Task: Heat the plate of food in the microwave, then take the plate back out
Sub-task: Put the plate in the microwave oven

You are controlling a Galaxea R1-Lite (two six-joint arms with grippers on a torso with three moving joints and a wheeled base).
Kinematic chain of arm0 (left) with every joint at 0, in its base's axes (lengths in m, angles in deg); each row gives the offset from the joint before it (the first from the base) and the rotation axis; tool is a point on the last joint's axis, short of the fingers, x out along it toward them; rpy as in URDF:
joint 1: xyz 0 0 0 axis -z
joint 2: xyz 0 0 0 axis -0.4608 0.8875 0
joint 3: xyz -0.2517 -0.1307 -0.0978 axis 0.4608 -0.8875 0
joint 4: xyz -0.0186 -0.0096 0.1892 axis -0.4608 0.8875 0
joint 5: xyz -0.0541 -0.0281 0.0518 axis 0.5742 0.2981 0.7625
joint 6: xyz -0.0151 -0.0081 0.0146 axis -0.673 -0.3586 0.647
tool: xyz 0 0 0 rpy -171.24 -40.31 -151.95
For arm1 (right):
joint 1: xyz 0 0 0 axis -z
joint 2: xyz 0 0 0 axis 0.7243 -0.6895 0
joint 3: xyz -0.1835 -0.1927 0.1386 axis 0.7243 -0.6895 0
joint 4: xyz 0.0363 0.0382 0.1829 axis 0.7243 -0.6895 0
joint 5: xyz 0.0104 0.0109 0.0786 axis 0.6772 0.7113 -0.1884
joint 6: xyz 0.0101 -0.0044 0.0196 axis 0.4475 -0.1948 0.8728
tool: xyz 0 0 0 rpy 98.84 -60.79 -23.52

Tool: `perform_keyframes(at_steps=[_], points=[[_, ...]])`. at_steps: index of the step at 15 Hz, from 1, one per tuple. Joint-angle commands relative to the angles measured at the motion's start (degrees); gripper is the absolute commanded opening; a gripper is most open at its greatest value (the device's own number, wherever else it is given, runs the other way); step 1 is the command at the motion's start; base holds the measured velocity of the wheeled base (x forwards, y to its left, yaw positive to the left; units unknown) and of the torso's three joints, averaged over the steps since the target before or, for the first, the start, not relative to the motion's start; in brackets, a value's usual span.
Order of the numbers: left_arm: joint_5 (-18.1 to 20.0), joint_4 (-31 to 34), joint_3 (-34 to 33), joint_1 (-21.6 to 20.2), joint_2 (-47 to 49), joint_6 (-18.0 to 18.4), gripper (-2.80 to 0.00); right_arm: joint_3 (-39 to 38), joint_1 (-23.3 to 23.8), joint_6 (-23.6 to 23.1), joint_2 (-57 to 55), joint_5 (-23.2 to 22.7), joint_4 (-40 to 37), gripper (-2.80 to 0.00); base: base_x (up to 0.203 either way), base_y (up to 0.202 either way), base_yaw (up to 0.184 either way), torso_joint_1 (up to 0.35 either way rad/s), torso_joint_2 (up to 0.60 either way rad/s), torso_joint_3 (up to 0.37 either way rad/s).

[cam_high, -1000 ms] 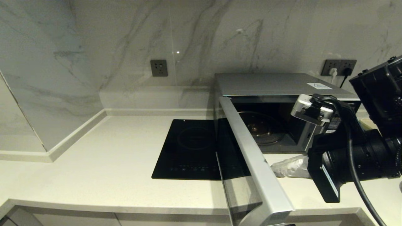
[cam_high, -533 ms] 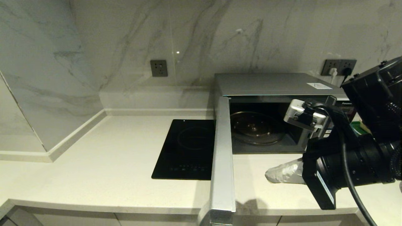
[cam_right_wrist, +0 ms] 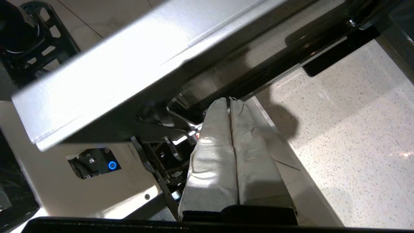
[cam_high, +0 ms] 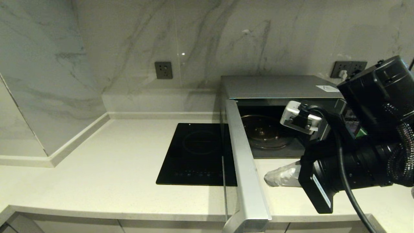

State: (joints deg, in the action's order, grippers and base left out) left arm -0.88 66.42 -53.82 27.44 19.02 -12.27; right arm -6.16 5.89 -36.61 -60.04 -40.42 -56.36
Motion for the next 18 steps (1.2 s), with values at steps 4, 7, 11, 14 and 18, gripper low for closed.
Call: perform_keyframes(at_steps=[4,7,11,14,18], points=[[-0.02,-0.03,-0.01,0.00,0.00,-0.05,-2.80,1.59,-0.89,-0.13,-2.41,-0.04,-0.17,-2.80,0.000,0.000,0.000,0.000,0.00,0.000],[-0.02,-0.03,-0.01,0.00,0.00,-0.05,-2.80,1.15,-2.01,-0.04,-2.80,1.76,2.95,-2.80,0.000,0.000,0.000,0.000,0.00,0.000],[-0.02,-0.03,-0.01,0.00,0.00,-0.05,-2.80,-0.05,-1.92,0.41,-2.28,3.01,3.17,-2.80,0.000,0.000,0.000,0.000,0.00,0.000],[-0.02,-0.03,-0.01,0.00,0.00,-0.05,-2.80,-2.51,-0.67,5.34,-0.50,9.27,3.33,-2.80,0.000,0.000,0.000,0.000,0.00,0.000],[-0.02,-0.03,-0.01,0.00,0.00,-0.05,-2.80,-5.18,8.00,7.46,0.89,10.62,4.90,-2.80,0.000,0.000,0.000,0.000,0.00,0.000]])
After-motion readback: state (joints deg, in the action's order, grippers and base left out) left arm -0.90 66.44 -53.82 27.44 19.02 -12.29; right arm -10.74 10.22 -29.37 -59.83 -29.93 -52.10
